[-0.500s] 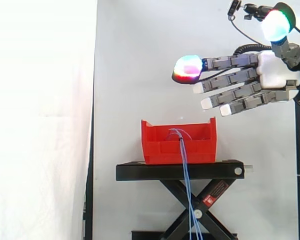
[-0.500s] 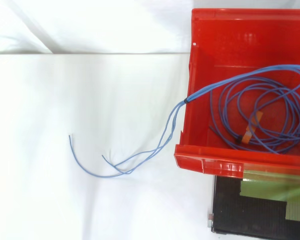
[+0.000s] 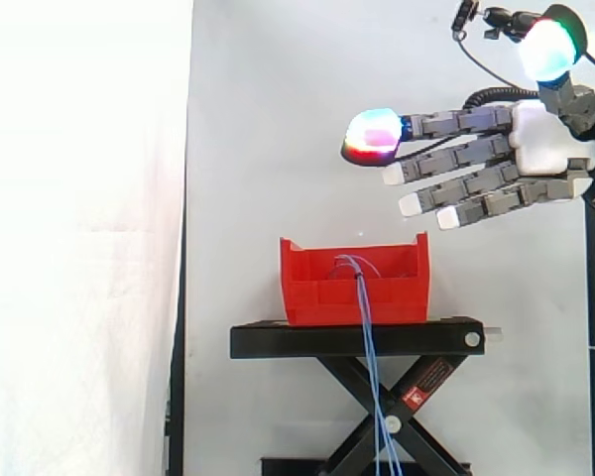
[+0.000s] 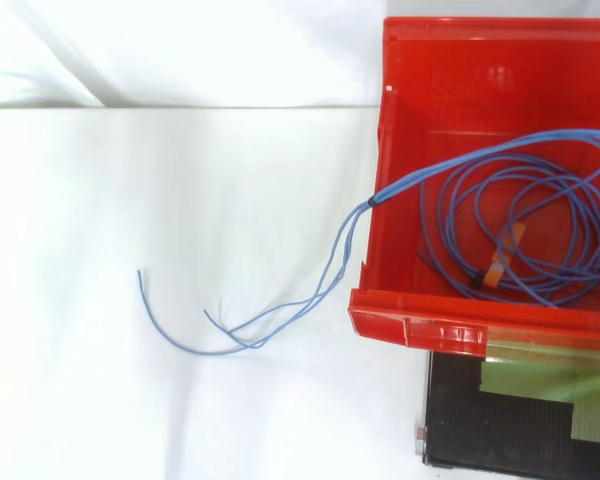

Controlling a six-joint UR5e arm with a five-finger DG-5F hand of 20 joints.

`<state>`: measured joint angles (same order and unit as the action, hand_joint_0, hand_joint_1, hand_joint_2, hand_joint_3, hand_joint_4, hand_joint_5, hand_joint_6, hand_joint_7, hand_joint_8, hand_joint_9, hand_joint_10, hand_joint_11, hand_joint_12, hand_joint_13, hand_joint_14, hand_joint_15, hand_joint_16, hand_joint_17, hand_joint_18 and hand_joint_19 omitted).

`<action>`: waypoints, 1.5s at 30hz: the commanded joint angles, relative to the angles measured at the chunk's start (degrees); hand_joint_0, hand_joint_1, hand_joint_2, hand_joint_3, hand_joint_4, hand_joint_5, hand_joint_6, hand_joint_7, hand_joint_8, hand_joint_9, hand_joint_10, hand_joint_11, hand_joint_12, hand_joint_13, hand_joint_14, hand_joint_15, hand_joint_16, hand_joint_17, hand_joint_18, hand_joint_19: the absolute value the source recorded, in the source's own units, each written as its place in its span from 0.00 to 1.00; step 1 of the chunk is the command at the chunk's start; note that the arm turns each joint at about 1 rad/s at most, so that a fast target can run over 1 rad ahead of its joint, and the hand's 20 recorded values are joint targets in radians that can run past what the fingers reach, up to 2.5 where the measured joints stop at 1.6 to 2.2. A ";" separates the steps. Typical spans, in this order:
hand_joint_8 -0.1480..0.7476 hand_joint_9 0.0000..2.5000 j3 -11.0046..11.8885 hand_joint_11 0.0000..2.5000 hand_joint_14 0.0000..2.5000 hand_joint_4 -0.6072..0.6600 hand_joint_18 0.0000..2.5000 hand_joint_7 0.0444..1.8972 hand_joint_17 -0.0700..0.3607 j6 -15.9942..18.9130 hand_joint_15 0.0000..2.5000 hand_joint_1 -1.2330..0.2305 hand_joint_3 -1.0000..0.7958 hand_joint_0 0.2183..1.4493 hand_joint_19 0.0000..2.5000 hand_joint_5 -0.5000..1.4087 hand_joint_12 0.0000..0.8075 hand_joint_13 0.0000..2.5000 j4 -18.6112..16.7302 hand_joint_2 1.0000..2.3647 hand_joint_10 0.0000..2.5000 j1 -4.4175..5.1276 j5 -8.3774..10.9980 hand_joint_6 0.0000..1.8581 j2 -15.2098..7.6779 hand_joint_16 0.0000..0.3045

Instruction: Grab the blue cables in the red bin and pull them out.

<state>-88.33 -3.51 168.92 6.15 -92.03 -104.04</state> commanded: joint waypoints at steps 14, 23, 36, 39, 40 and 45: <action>0.35 0.00 0.00 0.05 0.00 0.59 0.00 0.08 0.40 -1.63 0.13 0.32 0.00 0.45 0.21 0.26 0.39 0.00 -0.26 0.00 0.00 0.09 0.18 0.00 -0.02 0.15; 0.36 0.00 -0.08 0.04 0.00 0.60 0.00 0.07 0.41 -6.47 0.13 0.31 0.00 0.45 0.20 0.27 0.40 0.00 -2.02 0.00 0.00 0.62 4.05 0.00 -0.11 0.15; 0.37 0.00 0.00 0.04 0.00 0.60 0.00 0.07 0.41 -7.34 0.13 0.31 0.00 0.45 0.20 0.28 0.39 0.00 -5.80 0.00 0.00 1.41 7.83 0.00 -0.11 0.15; 0.37 0.00 0.00 0.04 0.00 0.60 0.00 0.07 0.40 -7.34 0.13 0.31 0.00 0.45 0.20 0.28 0.39 0.00 -7.29 0.00 0.00 1.85 9.85 0.00 -0.11 0.15; 0.37 0.00 0.00 0.04 0.00 0.60 0.00 0.07 0.40 -7.34 0.13 0.31 0.00 0.45 0.20 0.28 0.39 0.00 -7.38 0.00 0.00 1.93 10.03 0.00 -0.11 0.15; 0.37 0.00 0.00 0.04 0.00 0.60 0.00 0.07 0.41 -7.34 0.13 0.31 0.00 0.45 0.20 0.28 0.39 0.00 -8.44 0.00 0.00 2.55 11.08 0.00 -0.11 0.15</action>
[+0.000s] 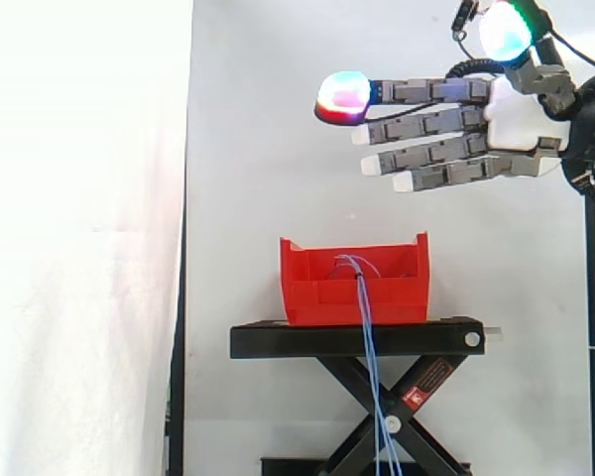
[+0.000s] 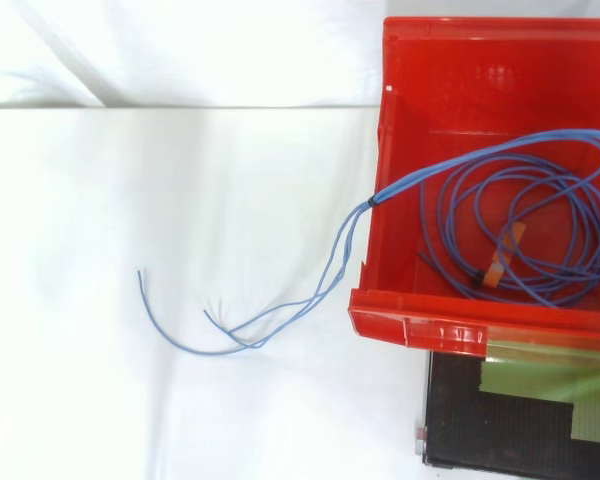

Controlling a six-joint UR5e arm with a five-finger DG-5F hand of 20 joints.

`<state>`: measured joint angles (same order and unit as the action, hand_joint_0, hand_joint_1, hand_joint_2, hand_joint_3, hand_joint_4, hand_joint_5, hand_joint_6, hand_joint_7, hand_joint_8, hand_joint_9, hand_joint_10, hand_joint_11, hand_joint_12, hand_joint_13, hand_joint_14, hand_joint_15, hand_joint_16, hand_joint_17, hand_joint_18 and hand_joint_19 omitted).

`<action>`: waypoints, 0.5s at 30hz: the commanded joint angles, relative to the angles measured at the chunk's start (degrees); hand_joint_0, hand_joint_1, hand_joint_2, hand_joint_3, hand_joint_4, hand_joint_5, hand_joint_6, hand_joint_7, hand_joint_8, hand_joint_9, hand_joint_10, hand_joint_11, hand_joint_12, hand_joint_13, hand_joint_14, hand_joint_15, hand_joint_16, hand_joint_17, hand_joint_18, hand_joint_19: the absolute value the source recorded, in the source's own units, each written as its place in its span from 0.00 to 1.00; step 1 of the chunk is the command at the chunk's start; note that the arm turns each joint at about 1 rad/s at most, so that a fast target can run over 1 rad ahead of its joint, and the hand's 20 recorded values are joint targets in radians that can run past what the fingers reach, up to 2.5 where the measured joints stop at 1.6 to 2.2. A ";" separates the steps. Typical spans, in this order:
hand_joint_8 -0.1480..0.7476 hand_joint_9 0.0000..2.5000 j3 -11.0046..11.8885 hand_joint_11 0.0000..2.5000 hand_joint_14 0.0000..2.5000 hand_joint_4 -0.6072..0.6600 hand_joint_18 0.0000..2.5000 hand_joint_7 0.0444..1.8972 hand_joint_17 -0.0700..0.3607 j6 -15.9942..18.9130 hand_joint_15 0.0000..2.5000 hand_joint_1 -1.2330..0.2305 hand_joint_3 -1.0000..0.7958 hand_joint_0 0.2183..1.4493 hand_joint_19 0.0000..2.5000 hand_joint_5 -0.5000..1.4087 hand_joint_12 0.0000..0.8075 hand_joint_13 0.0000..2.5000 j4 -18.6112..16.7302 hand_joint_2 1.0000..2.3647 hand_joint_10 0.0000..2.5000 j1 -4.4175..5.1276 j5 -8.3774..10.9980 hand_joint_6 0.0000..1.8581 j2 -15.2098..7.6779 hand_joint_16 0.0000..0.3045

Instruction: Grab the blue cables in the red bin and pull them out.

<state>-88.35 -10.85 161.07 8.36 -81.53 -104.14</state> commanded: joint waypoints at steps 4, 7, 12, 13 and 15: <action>0.37 0.00 0.02 0.04 0.00 0.60 0.00 0.07 0.41 -0.09 0.13 0.31 0.00 0.46 0.20 0.28 0.39 0.00 -1.90 0.00 0.00 1.05 1.90 0.00 -0.45 0.15; 0.37 0.00 -0.07 0.04 0.00 0.60 0.00 0.07 0.40 -0.26 0.13 0.31 0.00 0.46 0.20 0.28 0.39 0.00 -2.26 0.00 0.00 1.40 2.42 0.00 -1.16 0.15; 0.37 0.00 -0.07 0.04 0.00 0.60 0.00 0.07 0.40 -0.35 0.13 0.31 0.00 0.46 0.20 0.29 0.39 0.00 -4.72 0.00 0.00 1.66 2.60 0.00 -3.35 0.15; 0.37 0.00 0.02 0.04 0.00 0.60 0.00 0.07 0.40 -0.61 0.13 0.31 0.00 0.46 0.20 0.29 0.39 0.00 -6.56 0.00 0.00 1.93 2.69 0.00 -4.06 0.15; 0.37 0.00 0.02 0.05 0.00 0.60 0.00 0.07 0.40 -0.79 0.13 0.31 0.00 0.46 0.20 0.29 0.39 0.00 -7.53 0.00 0.00 2.01 2.86 0.00 -4.67 0.15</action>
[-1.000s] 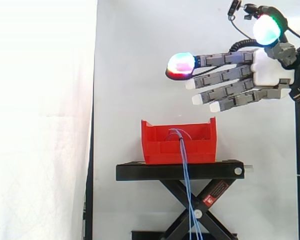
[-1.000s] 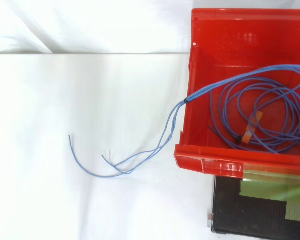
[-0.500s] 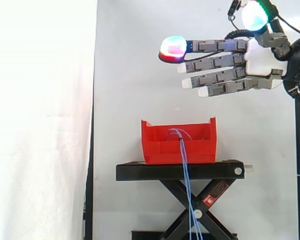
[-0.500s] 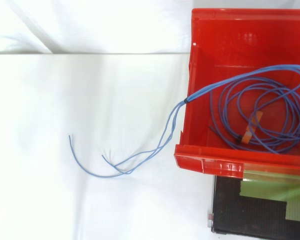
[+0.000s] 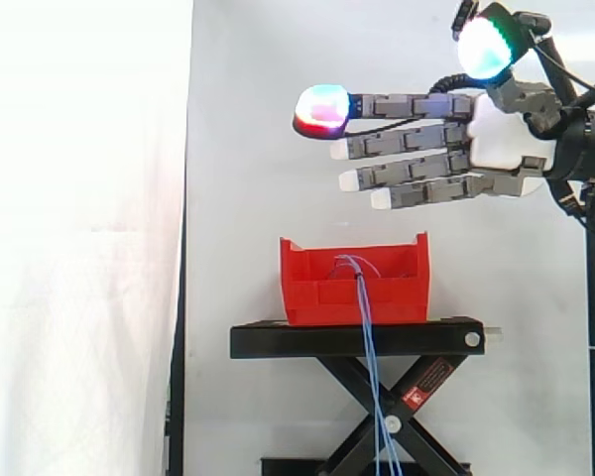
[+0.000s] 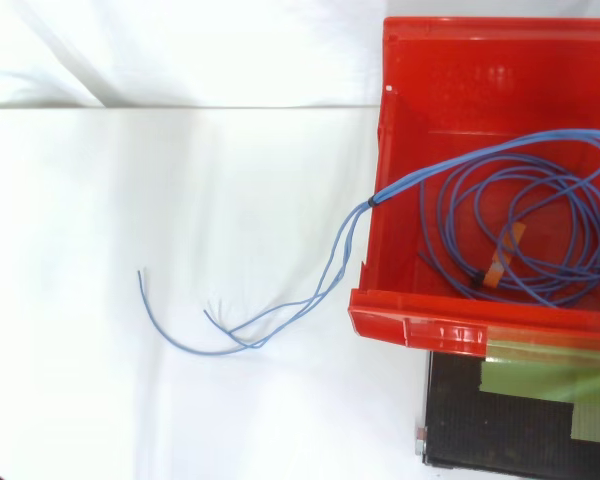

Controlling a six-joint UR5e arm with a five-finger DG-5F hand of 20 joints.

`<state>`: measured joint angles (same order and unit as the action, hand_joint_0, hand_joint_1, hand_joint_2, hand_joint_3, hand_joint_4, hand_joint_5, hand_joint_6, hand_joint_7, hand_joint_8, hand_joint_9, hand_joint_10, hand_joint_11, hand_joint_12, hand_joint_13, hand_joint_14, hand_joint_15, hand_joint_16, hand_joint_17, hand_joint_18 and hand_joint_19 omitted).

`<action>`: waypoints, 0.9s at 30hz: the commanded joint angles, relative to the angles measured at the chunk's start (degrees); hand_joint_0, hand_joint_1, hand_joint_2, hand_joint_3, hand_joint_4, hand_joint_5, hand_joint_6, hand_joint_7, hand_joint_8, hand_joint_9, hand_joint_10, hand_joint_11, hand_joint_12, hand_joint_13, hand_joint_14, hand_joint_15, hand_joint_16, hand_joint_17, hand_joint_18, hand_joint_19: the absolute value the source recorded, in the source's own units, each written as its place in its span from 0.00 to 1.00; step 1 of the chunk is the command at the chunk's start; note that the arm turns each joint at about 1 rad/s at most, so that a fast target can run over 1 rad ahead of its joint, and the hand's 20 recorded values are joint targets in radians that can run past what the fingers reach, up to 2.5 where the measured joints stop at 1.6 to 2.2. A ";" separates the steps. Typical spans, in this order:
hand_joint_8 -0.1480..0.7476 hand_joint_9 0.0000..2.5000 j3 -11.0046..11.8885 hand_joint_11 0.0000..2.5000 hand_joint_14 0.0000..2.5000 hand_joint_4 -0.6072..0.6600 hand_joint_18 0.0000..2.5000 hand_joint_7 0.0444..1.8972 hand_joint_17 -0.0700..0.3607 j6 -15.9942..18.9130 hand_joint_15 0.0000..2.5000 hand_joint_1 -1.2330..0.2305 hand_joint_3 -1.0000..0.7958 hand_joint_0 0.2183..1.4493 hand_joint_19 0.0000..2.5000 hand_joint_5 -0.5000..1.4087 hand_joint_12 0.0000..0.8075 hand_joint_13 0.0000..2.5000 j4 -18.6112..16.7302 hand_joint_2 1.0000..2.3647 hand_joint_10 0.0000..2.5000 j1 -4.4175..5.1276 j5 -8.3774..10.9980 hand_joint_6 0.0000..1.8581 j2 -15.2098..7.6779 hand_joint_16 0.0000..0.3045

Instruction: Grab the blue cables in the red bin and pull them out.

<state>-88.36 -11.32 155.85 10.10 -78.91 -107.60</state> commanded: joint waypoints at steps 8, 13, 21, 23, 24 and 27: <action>0.37 0.00 0.03 0.05 0.00 0.61 0.00 0.07 0.40 -1.03 0.13 0.31 0.00 0.46 0.21 0.30 0.39 0.00 -8.37 0.00 0.00 0.71 0.69 0.00 -4.37 0.15; 0.38 0.00 0.03 0.05 0.00 0.62 0.00 0.07 0.40 -4.28 0.13 0.31 0.00 0.46 0.21 0.31 0.40 0.00 -7.58 0.00 0.00 1.06 2.44 0.00 -4.37 0.15; 0.38 0.00 0.12 0.05 0.00 0.62 0.00 0.07 0.40 -13.95 0.13 0.31 0.00 0.46 0.21 0.31 0.39 0.00 5.86 0.00 0.00 1.94 3.59 0.00 -4.20 0.15; 0.38 0.00 0.12 0.05 0.00 0.62 0.00 0.07 0.40 -14.74 0.13 0.31 0.00 0.46 0.21 0.31 0.39 0.00 7.62 0.00 0.00 1.94 3.50 0.00 -4.20 0.15; 0.38 0.00 0.12 0.05 0.00 0.62 0.00 0.07 0.40 -15.09 0.13 0.31 0.00 0.46 0.21 0.31 0.39 0.00 8.59 0.00 0.00 1.94 3.50 0.00 -4.11 0.15; 0.38 0.00 0.30 0.05 0.00 0.62 0.00 0.07 0.40 -15.18 0.13 0.31 0.00 0.46 0.21 0.31 0.40 0.00 9.38 0.00 0.00 1.94 3.41 0.00 -4.11 0.15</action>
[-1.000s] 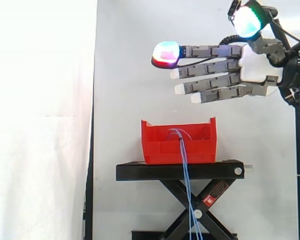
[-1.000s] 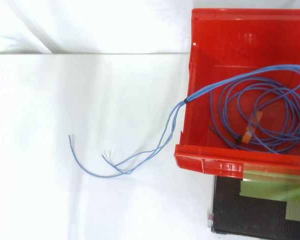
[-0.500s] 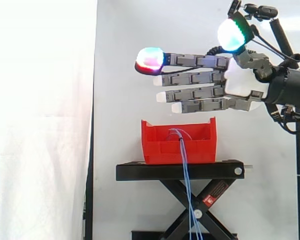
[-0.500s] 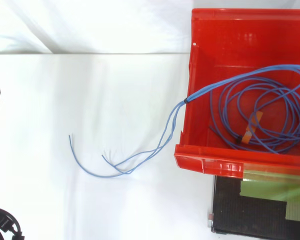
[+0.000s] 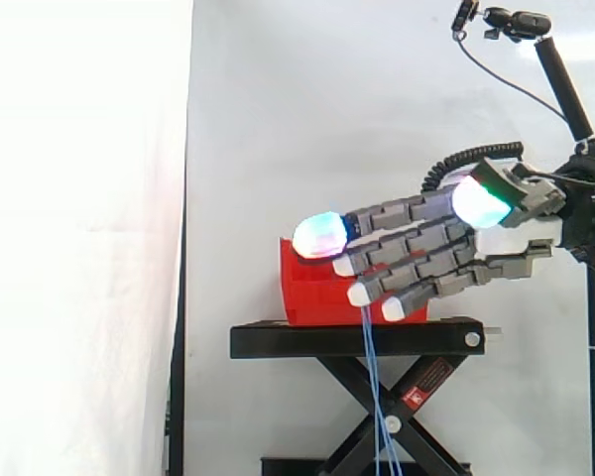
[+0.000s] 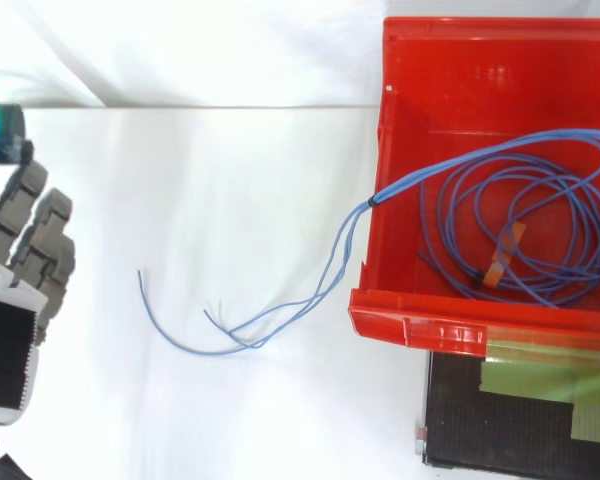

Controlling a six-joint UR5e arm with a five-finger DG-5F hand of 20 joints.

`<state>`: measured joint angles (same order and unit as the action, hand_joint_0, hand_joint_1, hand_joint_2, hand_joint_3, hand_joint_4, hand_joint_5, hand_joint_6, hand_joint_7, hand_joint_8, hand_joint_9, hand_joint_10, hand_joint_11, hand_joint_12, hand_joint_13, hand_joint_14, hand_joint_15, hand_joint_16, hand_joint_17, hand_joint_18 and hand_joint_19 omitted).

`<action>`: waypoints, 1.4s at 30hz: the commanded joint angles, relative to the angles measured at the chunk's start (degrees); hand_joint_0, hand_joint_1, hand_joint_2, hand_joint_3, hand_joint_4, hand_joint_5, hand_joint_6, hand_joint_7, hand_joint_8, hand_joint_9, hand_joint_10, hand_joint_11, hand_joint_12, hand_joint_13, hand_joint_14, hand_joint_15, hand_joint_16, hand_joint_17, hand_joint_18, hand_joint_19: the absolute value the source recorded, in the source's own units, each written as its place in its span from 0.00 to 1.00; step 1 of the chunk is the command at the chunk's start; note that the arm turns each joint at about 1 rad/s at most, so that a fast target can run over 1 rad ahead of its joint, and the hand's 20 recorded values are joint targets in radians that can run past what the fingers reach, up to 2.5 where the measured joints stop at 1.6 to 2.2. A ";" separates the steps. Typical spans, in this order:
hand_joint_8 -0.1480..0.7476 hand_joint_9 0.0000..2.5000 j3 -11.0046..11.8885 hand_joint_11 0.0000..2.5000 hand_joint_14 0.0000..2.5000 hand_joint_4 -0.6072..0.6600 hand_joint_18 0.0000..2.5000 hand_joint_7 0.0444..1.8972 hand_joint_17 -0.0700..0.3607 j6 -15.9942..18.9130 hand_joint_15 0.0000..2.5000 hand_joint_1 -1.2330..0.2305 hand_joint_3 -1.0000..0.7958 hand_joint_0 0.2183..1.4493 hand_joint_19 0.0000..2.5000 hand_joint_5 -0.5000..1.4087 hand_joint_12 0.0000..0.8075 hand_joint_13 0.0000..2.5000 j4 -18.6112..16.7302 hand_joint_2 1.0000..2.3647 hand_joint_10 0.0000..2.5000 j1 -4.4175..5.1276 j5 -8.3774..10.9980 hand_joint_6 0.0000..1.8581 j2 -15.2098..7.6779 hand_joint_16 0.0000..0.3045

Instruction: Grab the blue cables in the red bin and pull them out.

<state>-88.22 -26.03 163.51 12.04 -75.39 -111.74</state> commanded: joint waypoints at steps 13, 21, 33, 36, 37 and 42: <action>0.38 0.00 0.33 0.06 0.00 0.62 0.00 0.08 0.40 -22.18 0.13 0.31 0.00 0.46 0.21 0.32 0.40 0.00 -5.22 0.00 0.00 0.00 -1.69 0.00 -0.06 0.15; 0.39 0.00 2.88 0.05 0.00 0.62 0.00 0.08 0.40 -35.36 0.14 0.31 0.00 0.47 0.21 0.32 0.40 0.00 -9.35 0.00 0.00 0.17 -1.60 0.00 -1.73 0.15; 0.39 0.00 7.45 0.06 0.00 0.62 0.00 0.08 0.40 -35.63 0.14 0.31 0.00 0.47 0.21 0.32 0.40 0.00 -6.53 0.00 0.00 0.26 -6.08 0.00 -7.88 0.15; 0.39 0.00 8.85 0.05 0.00 0.63 0.00 0.08 0.40 -38.70 0.14 0.31 0.00 0.47 0.21 0.32 0.39 0.00 -7.06 0.00 0.00 0.26 -8.28 0.00 -9.37 0.15; 0.39 0.00 8.85 0.05 0.00 0.63 0.00 0.08 0.40 -38.70 0.14 0.31 0.00 0.47 0.21 0.32 0.39 0.00 -7.06 0.00 0.00 0.26 -8.28 0.00 -9.37 0.15; 0.39 0.00 16.50 0.06 0.00 0.63 0.00 0.08 0.40 -41.34 0.14 0.31 0.00 0.47 0.21 0.32 0.39 0.00 -4.42 0.00 0.00 -0.53 -15.49 0.00 -15.53 0.15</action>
<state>-76.49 -66.26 157.23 11.94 -86.80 -124.02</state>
